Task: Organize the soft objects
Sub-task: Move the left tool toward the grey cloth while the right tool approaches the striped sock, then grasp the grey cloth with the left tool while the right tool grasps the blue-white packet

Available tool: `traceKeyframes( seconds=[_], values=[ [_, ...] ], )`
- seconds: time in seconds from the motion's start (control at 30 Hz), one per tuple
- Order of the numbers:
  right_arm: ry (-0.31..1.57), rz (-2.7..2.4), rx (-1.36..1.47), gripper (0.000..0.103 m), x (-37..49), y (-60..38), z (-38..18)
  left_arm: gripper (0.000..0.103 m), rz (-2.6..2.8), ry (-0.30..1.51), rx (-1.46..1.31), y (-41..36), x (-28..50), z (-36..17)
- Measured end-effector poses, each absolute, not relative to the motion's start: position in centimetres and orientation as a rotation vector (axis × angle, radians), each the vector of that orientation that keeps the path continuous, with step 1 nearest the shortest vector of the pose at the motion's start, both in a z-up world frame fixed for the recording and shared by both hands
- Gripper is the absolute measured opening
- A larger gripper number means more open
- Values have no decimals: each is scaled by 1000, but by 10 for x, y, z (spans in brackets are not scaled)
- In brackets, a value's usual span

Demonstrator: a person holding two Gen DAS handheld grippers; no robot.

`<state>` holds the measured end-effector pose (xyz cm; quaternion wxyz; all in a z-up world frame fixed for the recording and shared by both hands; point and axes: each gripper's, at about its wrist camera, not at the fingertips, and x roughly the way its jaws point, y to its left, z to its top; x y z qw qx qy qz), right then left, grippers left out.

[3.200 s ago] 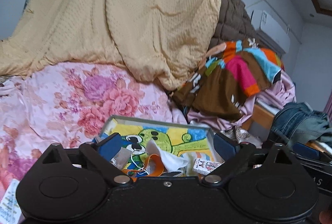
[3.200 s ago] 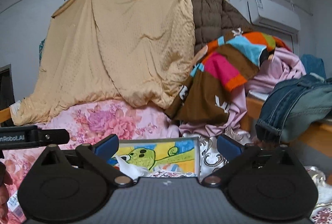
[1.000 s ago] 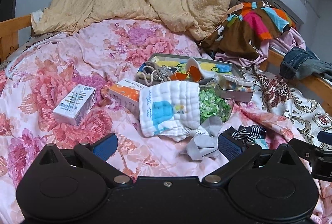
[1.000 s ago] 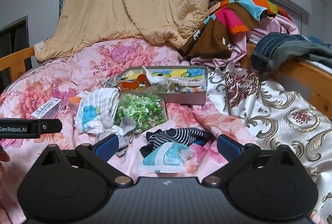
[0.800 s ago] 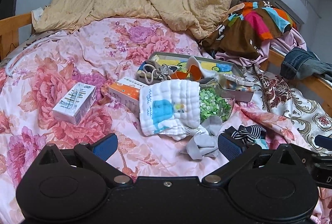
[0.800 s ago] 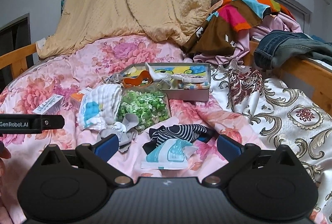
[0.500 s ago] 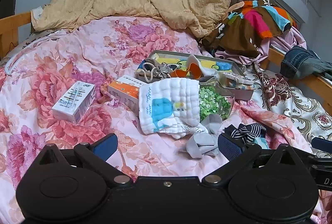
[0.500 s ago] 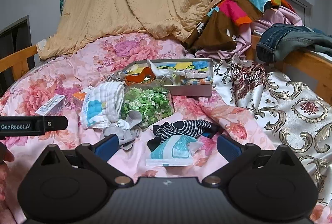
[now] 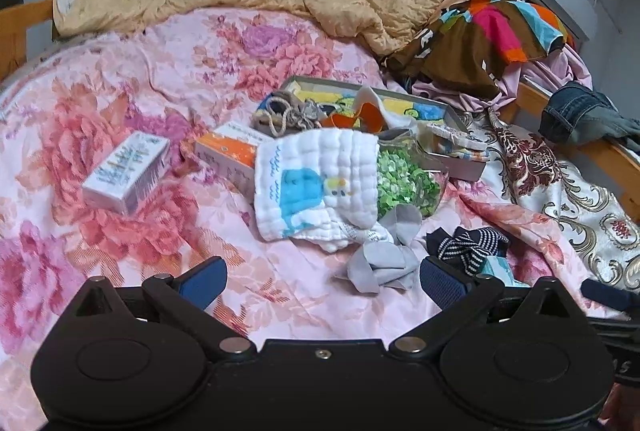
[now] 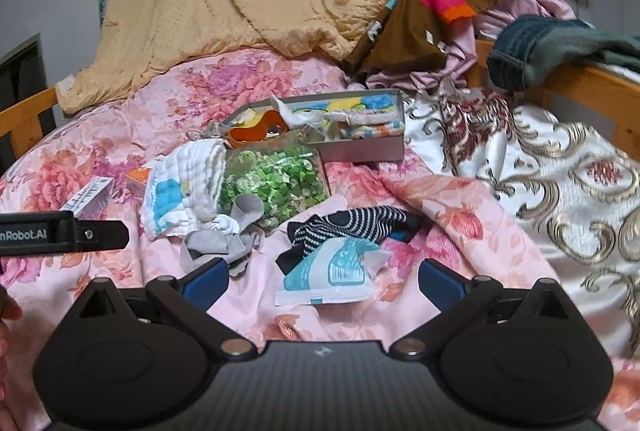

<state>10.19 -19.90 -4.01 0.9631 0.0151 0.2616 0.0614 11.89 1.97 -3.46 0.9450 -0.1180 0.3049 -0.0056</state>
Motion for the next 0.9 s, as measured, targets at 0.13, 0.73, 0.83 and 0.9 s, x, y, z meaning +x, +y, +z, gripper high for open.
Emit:
traceKeyframes(
  seconds=[0.13,0.73,0.83,0.9],
  values=[
    [539,103,31,103,108,-200,-49,102,-7,648,-257,19,123,-40],
    [576,115,220,103,134,-212,-75,102,-64,680,-310,6,160,-64],
    [571,115,213,103,139,-211,-75,102,-69,672,-319,5,169,-66],
    [570,116,208,103,142,-210,-75,102,-83,671,-338,5,175,-68]
  ],
)
